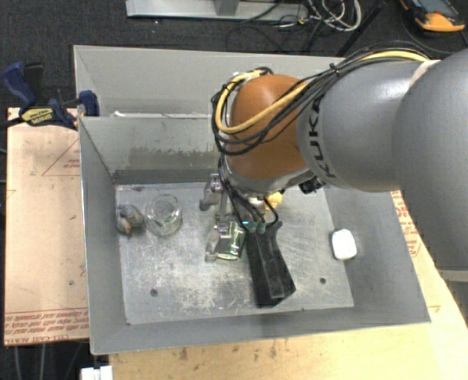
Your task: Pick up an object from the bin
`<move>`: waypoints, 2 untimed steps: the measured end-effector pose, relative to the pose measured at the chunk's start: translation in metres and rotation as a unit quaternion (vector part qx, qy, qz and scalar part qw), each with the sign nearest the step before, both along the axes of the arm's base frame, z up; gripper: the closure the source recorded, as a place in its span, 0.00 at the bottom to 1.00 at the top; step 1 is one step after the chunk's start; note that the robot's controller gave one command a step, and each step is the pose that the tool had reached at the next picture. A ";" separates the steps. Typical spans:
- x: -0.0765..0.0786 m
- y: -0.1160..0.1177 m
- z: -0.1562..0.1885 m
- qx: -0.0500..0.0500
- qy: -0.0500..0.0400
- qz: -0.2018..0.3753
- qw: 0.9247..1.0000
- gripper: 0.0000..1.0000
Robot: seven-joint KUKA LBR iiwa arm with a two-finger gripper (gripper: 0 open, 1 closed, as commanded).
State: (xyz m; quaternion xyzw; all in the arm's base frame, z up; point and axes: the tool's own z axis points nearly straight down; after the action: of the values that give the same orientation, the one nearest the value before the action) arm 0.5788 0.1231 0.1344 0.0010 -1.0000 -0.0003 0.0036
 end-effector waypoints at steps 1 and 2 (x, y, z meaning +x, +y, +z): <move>0.002 0.000 0.004 0.000 -0.004 -0.001 1.000 0.00; 0.006 -0.066 -0.057 0.004 -0.003 0.105 0.994 1.00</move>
Offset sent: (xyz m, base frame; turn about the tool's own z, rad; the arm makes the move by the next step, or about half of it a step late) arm 0.0038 -0.0709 -0.0644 -0.2112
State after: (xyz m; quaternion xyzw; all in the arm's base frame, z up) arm 0.5853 0.0572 0.0777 0.1062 -0.9943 -0.0038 0.0002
